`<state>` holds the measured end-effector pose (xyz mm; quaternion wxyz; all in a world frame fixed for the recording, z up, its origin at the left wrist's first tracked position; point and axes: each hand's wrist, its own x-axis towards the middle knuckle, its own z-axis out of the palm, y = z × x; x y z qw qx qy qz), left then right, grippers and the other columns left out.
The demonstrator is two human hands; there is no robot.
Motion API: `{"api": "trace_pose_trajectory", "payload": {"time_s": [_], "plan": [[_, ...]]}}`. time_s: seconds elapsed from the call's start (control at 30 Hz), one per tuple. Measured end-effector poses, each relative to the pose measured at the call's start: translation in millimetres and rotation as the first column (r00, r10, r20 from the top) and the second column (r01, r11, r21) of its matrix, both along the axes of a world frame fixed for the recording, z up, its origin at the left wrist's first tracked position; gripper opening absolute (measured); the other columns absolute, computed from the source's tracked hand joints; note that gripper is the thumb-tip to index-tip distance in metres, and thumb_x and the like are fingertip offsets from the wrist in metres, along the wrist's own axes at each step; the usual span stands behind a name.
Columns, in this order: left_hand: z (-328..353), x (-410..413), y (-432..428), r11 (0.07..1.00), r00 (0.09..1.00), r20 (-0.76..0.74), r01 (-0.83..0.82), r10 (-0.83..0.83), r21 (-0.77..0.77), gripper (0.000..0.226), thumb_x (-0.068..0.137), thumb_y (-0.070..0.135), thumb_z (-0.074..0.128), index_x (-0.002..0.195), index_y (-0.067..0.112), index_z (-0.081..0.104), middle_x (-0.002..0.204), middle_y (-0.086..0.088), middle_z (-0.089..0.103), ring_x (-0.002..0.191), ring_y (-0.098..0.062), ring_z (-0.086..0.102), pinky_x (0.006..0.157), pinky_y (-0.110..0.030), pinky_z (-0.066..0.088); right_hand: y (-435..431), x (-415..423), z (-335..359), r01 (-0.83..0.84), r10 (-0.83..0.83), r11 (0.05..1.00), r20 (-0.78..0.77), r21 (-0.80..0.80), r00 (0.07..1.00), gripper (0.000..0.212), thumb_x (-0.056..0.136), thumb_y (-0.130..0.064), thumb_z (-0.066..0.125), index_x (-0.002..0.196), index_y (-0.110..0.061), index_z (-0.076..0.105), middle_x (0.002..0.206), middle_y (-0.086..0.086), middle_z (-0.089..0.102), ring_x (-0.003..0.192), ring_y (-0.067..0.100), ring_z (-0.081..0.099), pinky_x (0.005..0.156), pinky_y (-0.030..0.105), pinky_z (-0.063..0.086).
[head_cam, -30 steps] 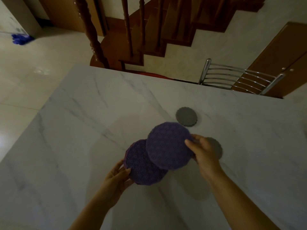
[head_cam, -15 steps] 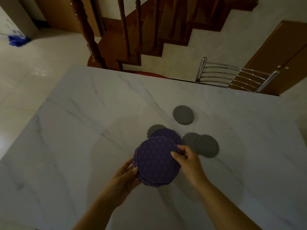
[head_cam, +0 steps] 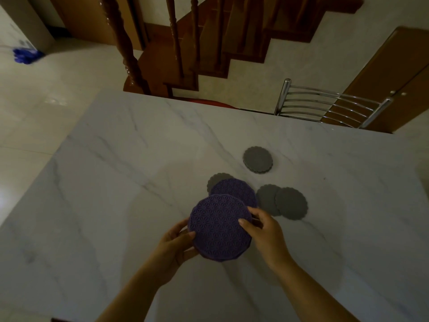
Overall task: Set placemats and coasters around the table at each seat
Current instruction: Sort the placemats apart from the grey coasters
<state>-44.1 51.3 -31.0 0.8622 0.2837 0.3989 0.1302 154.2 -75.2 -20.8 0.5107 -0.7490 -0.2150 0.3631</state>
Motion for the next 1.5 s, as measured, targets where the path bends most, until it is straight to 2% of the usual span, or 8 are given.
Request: {"api": "trace_pose_trajectory", "payload": {"time_s": [0.23, 0.37, 0.5, 0.6, 0.93, 1.17, 1.4, 1.5], "plan": [[-2.3, -1.0, 3.8, 1.0, 0.999, -0.029, -0.014, 0.015, 0.027, 0.048, 0.07, 0.002, 0.064, 0.117, 0.013, 0.061, 0.099, -0.009, 0.075, 0.084, -0.026, 0.072, 0.064, -0.042, 0.061, 4.7, 13.4, -4.9, -0.019, 0.016, 0.998, -0.047, -0.06, 0.999, 0.015, 0.087, -0.032, 0.061, 0.099, -0.042, 0.059, 0.105, -0.01, 0.065, 0.097, 0.007, 0.063, 0.08, 0.023, 0.051], [-8.8, -3.4, 4.7, 0.999, 0.999, 0.004, -0.046, 0.046, -0.008, 0.048, 0.071, 0.0, 0.062, 0.117, 0.012, 0.061, 0.099, -0.01, 0.074, 0.081, -0.025, 0.071, 0.064, -0.042, 0.061, 31.4, 39.6, -11.3, -0.016, 0.043, 0.976, 0.119, -0.218, 0.992, 0.033, 0.087, -0.03, 0.062, 0.118, -0.021, 0.055, 0.117, 0.003, 0.061, 0.107, 0.019, 0.058, 0.081, 0.026, 0.045], [-14.0, -7.1, 5.6, 0.998, 0.998, 0.021, -0.061, 0.061, -0.012, 0.049, 0.07, -0.001, 0.062, 0.116, 0.014, 0.062, 0.1, -0.009, 0.074, 0.081, -0.024, 0.072, 0.063, -0.04, 0.06, 60.0, 58.0, -20.7, -0.144, 0.407, 0.774, 0.31, -0.617, 0.859, 0.085, 0.081, -0.049, 0.063, 0.146, -0.011, 0.023, 0.149, 0.012, 0.032, 0.135, 0.03, 0.03, 0.11, 0.041, 0.029], [-18.0, -10.0, 5.8, 0.997, 0.997, 0.031, -0.072, 0.073, -0.027, 0.047, 0.07, -0.003, 0.061, 0.115, 0.014, 0.062, 0.1, -0.009, 0.074, 0.082, -0.022, 0.072, 0.063, -0.04, 0.06, 67.9, 57.2, -27.8, -0.114, 0.555, 0.665, 0.386, -0.738, 0.737, 0.08, 0.08, -0.058, 0.057, 0.142, -0.017, 0.028, 0.149, 0.007, 0.027, 0.133, 0.032, 0.023, 0.111, 0.041, 0.024], [-26.4, -19.0, 11.4, 0.987, 0.988, 0.019, -0.155, 0.156, -0.047, 0.045, 0.07, -0.002, 0.059, 0.112, 0.014, 0.061, 0.096, -0.005, 0.076, 0.078, -0.021, 0.072, 0.062, -0.039, 0.06, 63.0, 49.0, -22.9, -0.016, 0.27, 0.883, 0.48, -0.469, 0.835, 0.054, 0.076, -0.031, 0.074, 0.115, -0.009, 0.044, 0.113, 0.01, 0.056, 0.101, 0.026, 0.054, 0.077, 0.035, 0.045], [-26.5, -22.1, 16.3, 0.974, 0.975, 0.019, -0.218, 0.219, -0.061, 0.045, 0.069, -0.004, 0.056, 0.11, 0.014, 0.061, 0.09, -0.003, 0.077, 0.072, -0.019, 0.073, 0.058, -0.038, 0.06, 32.3, 74.0, 14.4, 0.114, -0.036, 0.982, 0.438, -0.152, 0.898, 0.027, 0.081, -0.015, 0.07, 0.103, -0.009, 0.055, 0.086, 0.0, 0.059, 0.07, 0.009, 0.056, 0.057, 0.007, 0.039], [-24.3, -19.7, 15.1, 0.974, 0.976, 0.035, -0.213, 0.216, -0.081, 0.045, 0.071, -0.003, 0.056, 0.112, 0.013, 0.06, 0.094, -0.004, 0.076, 0.076, -0.019, 0.073, 0.062, -0.04, 0.061, 16.1, 80.8, 42.1, 0.275, -0.273, 0.959, -0.04, 0.068, 0.961, 0.026, 0.079, -0.02, 0.072, 0.101, -0.022, 0.058, 0.104, 0.008, 0.068, 0.089, 0.023, 0.068, 0.074, 0.042, 0.058], [-22.3, -16.8, 12.0, 0.972, 0.975, 0.044, -0.21, 0.216, -0.102, 0.043, 0.07, -0.003, 0.056, 0.11, 0.013, 0.061, 0.096, -0.006, 0.076, 0.077, -0.021, 0.073, 0.06, -0.038, 0.06, 25.4, 51.7, 38.7, 0.133, -0.12, 0.988, -0.16, 0.074, 0.98, 0.027, 0.079, -0.015, 0.071, 0.103, -0.019, 0.058, 0.098, 0.002, 0.07, 0.081, 0.011, 0.071, 0.064, 0.028, 0.059]]}}
